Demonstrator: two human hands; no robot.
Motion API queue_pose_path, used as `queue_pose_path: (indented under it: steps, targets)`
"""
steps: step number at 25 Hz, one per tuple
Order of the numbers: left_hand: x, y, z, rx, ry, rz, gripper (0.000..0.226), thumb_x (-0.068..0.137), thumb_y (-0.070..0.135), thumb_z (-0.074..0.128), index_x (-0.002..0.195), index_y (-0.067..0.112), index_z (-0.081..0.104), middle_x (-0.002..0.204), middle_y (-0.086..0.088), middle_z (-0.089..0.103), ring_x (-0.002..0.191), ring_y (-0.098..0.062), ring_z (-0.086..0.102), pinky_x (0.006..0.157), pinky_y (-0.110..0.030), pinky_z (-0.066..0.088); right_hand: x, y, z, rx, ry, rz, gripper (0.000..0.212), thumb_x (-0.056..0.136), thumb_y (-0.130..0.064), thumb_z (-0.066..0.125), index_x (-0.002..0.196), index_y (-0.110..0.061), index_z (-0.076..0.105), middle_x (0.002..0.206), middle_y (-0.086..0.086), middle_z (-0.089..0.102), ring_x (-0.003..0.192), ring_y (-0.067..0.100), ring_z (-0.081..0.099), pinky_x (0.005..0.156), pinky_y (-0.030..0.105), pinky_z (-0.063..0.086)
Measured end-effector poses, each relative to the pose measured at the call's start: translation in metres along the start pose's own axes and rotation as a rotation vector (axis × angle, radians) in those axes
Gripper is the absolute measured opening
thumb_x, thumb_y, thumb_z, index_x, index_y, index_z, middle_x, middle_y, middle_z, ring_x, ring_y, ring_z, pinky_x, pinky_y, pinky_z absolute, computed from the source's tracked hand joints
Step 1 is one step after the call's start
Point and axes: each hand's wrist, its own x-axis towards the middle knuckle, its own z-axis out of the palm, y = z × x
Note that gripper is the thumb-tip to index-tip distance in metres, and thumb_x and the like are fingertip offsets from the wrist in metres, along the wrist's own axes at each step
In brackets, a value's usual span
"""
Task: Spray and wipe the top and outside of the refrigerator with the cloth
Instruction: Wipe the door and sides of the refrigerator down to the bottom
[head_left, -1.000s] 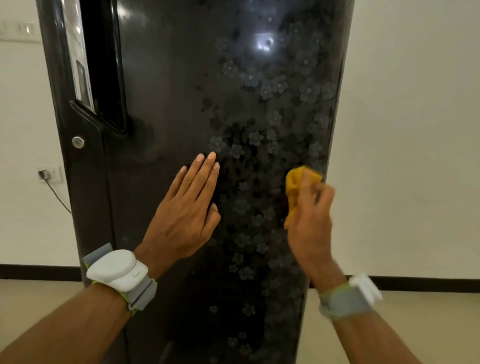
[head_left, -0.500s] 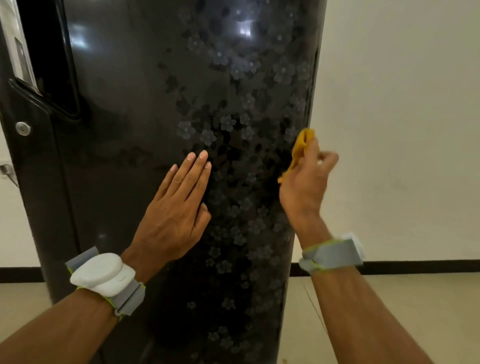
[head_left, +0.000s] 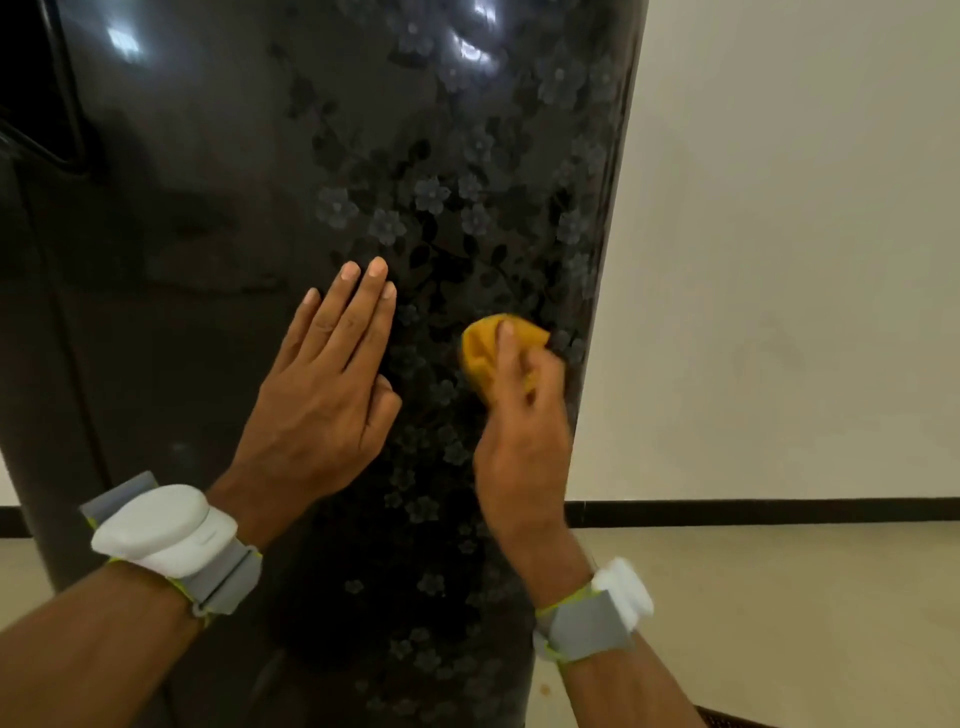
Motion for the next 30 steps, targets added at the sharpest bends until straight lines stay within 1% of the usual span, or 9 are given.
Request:
queue_pose_path:
  steps: [3, 7, 9, 12, 17, 21, 24, 28, 30]
  targets:
    - [-0.001, -0.001, 0.0, -0.007, 0.006, 0.005, 0.067, 0.094, 0.023, 0.033, 0.155, 0.003, 0.016, 0.165, -0.012, 0.008, 0.153, -0.024, 0.003, 0.123, -0.05, 0.016, -0.067, 0.024, -0.012, 0.056, -0.217, 0.081, 0.076, 0.089, 0.008, 0.05, 0.155, -0.017, 0.024, 0.133, 0.009, 0.037, 0.1, 0.02, 0.057, 0.079, 0.036, 0.058]
    - [-0.001, 0.0, 0.003, 0.005, 0.017, 0.006, 0.068, 0.093, 0.024, 0.034, 0.155, 0.003, 0.016, 0.165, -0.012, 0.008, 0.153, -0.025, 0.004, 0.123, -0.05, 0.015, 0.001, 0.028, -0.015, 0.226, 0.053, 0.555, 0.055, 0.097, 0.001, 0.043, 0.149, -0.015, 0.035, 0.116, 0.005, 0.033, 0.072, 0.003, 0.046, 0.07, 0.021, 0.049]
    - [0.0, 0.004, 0.005, 0.013, 0.028, -0.007, 0.068, 0.093, 0.024, 0.034, 0.155, 0.002, 0.016, 0.165, -0.013, 0.008, 0.153, -0.026, 0.004, 0.123, -0.051, 0.015, 0.015, 0.012, -0.011, 0.134, 0.048, 0.334, 0.063, 0.094, 0.002, 0.043, 0.153, -0.011, 0.027, 0.125, 0.008, 0.033, 0.082, 0.006, 0.049, 0.074, 0.015, 0.044]
    - [0.0, 0.004, 0.004, 0.011, 0.03, -0.008, 0.068, 0.093, 0.025, 0.033, 0.155, 0.001, 0.016, 0.165, -0.014, 0.008, 0.153, -0.027, 0.004, 0.122, -0.051, 0.015, -0.059, 0.015, -0.006, 0.045, -0.201, 0.05, 0.079, 0.088, 0.007, 0.048, 0.157, -0.015, 0.016, 0.138, 0.012, 0.032, 0.113, 0.018, 0.051, 0.094, 0.029, 0.052]
    - [0.0, 0.001, 0.003, 0.033, 0.021, 0.0, 0.068, 0.093, 0.023, 0.034, 0.155, 0.002, 0.015, 0.165, -0.013, 0.007, 0.153, -0.025, 0.002, 0.123, -0.05, 0.015, -0.039, 0.02, -0.007, 0.202, 0.092, 0.546, 0.056, 0.097, -0.004, 0.049, 0.15, -0.016, 0.035, 0.12, 0.005, 0.04, 0.089, 0.002, 0.045, 0.084, 0.017, 0.051]
    - [0.001, 0.0, 0.002, 0.025, 0.035, 0.009, 0.067, 0.093, 0.023, 0.034, 0.155, 0.002, 0.016, 0.164, -0.014, 0.009, 0.153, -0.026, 0.004, 0.122, -0.05, 0.016, -0.049, -0.024, 0.01, 0.127, -0.217, 0.037, 0.058, 0.098, -0.011, 0.04, 0.154, -0.014, 0.026, 0.145, 0.006, 0.033, 0.118, 0.016, 0.05, 0.099, 0.025, 0.047]
    - [-0.002, -0.004, 0.0, -0.005, 0.046, 0.014, 0.067, 0.092, 0.022, 0.033, 0.155, 0.003, 0.019, 0.164, -0.012, 0.011, 0.153, -0.025, 0.006, 0.122, -0.049, 0.017, -0.1, -0.018, -0.006, 0.115, -0.369, 0.145, 0.035, 0.1, -0.054, 0.04, 0.133, -0.045, 0.047, 0.127, -0.023, 0.052, 0.119, 0.014, 0.056, 0.097, 0.029, 0.049]
    - [-0.001, 0.005, 0.007, -0.046, 0.061, -0.021, 0.069, 0.09, 0.021, 0.034, 0.155, 0.003, 0.018, 0.165, -0.012, 0.01, 0.153, -0.026, 0.005, 0.123, -0.049, 0.015, -0.055, -0.005, 0.01, 0.09, 0.037, 0.374, 0.058, 0.102, -0.023, 0.045, 0.154, -0.006, 0.025, 0.129, 0.011, 0.039, 0.109, 0.019, 0.05, 0.095, 0.025, 0.049]
    - [-0.002, 0.006, 0.011, -0.054, 0.067, -0.038, 0.069, 0.089, 0.021, 0.034, 0.154, 0.002, 0.019, 0.164, -0.014, 0.011, 0.153, -0.027, 0.006, 0.123, -0.05, 0.014, -0.033, -0.023, 0.024, 0.051, -0.023, 0.241, 0.061, 0.097, -0.011, 0.045, 0.153, -0.001, 0.023, 0.134, 0.015, 0.035, 0.109, 0.019, 0.049, 0.095, 0.019, 0.044]
